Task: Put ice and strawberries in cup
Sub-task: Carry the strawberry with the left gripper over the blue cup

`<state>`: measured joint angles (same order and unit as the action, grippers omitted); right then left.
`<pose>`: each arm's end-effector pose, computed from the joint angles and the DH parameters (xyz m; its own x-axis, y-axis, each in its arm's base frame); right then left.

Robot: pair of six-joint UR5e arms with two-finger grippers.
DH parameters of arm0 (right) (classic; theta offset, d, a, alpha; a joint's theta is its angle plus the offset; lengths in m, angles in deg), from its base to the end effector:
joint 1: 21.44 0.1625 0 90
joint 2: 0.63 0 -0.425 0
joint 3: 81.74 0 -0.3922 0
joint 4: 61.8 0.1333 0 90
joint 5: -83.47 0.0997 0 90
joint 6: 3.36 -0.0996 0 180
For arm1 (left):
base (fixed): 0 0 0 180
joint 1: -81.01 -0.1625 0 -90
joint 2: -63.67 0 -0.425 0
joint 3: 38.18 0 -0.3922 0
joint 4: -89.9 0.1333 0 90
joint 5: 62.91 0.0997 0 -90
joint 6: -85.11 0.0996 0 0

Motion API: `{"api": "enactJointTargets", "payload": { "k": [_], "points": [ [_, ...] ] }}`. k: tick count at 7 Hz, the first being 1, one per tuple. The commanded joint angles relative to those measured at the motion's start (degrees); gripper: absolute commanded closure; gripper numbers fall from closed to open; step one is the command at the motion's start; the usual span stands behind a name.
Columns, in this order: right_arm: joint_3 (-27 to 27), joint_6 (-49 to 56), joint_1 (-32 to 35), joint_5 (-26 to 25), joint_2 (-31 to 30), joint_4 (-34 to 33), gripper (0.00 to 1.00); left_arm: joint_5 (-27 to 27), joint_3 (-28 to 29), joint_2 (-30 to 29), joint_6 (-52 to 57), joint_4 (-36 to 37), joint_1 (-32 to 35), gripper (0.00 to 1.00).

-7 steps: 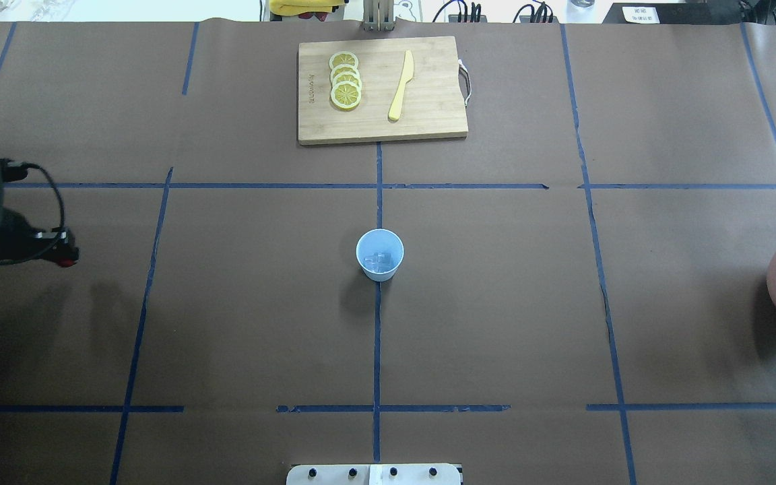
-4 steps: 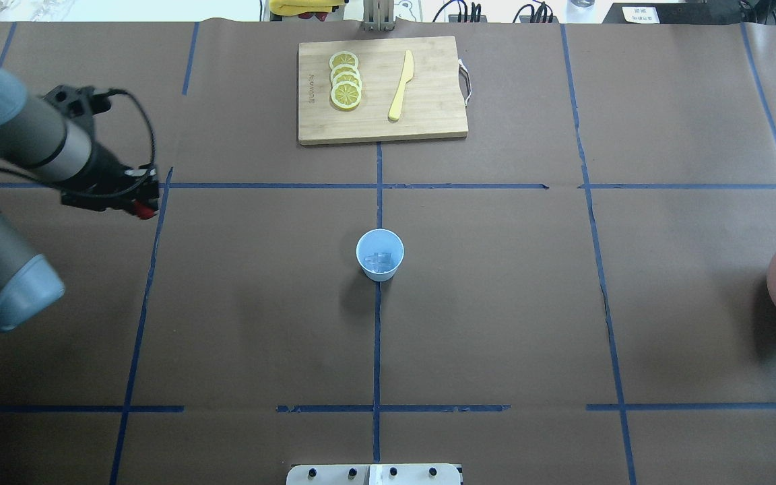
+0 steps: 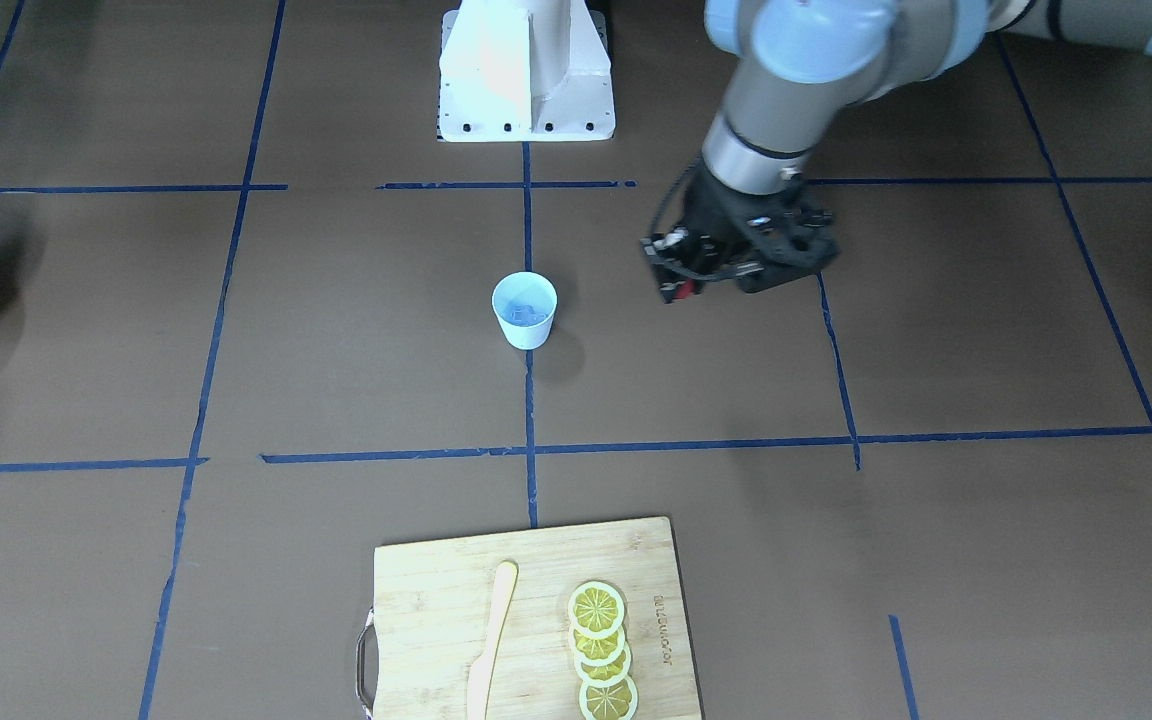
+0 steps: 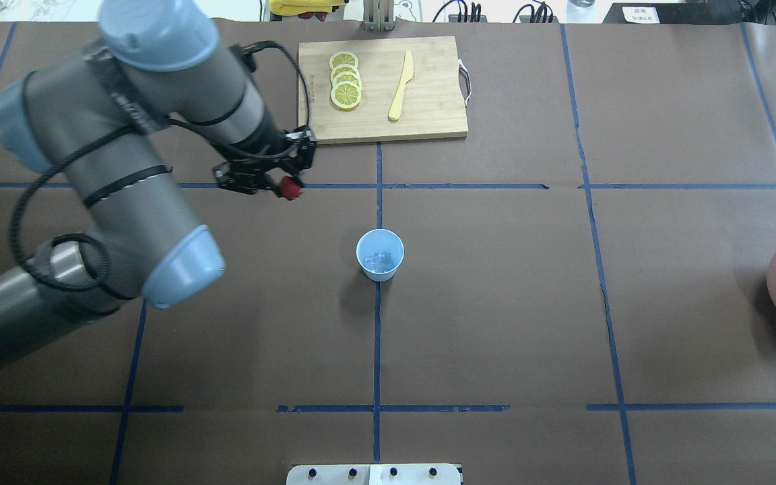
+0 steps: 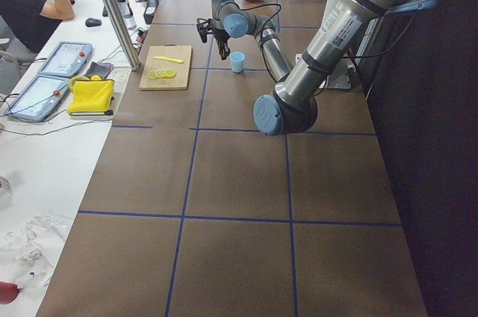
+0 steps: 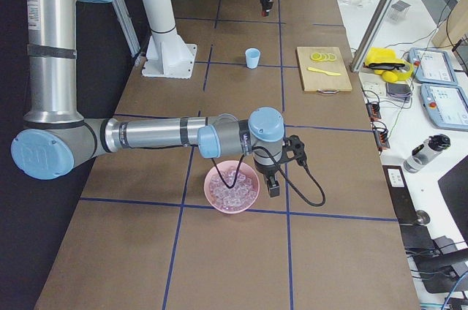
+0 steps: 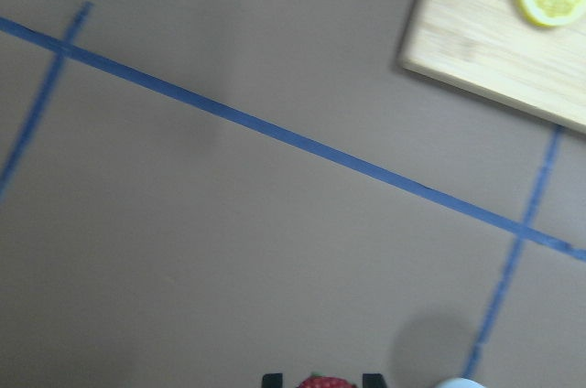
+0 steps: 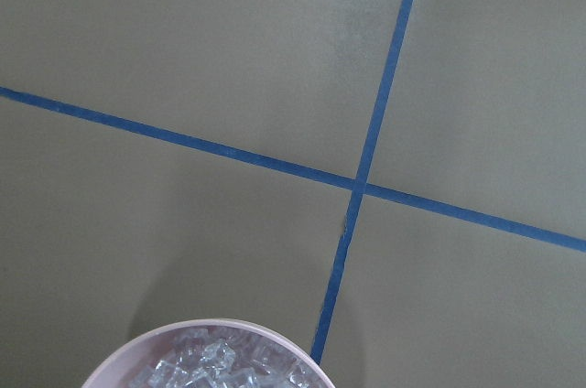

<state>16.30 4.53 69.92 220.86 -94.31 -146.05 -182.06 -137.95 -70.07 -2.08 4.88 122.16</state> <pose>0.0712 -0.4722 0.6057 0.6767 -0.2471 0.6936 0.0702 0.9594 0.2733 0.4399 -0.4970 0.1371 0.5128 -0.3912 -0.7642 0.2751 0.9181 -0.2854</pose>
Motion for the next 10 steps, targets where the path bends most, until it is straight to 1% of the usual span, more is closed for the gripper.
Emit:
{"api": "enactJointTargets", "payload": {
  "k": [1,2,3,8,9,10],
  "points": [
    [-0.13,-0.15,0.66,1.92,-0.36,-0.20,0.01,3.89,6.24,-5.21,-2.89,-1.19,-6.04,0.98],
    [-0.13,-0.15,0.66,1.84,-0.36,-0.20,0.01,7.14,8.86,-5.21,-3.07,-3.55,-8.77,0.98],
    [-0.04,-0.15,0.66,1.84,-0.36,-0.20,0.01,7.52,11.07,-5.21,-3.16,-6.53,-8.89,0.98],
    [0.05,-0.24,0.66,1.92,-0.45,-0.20,0.01,7.53,11.88,-6.00,-4.55,-6.91,-10.20,0.97],
    [0.05,-0.24,0.66,1.92,-0.45,-0.20,0.01,7.53,11.88,-6.09,-6.13,-7.78,-10.55,0.94],
    [-0.04,-0.24,0.66,1.92,-0.45,-0.20,0.01,7.53,11.88,-6.09,-6.32,-7.79,-10.73,0.74]
  ]
}}
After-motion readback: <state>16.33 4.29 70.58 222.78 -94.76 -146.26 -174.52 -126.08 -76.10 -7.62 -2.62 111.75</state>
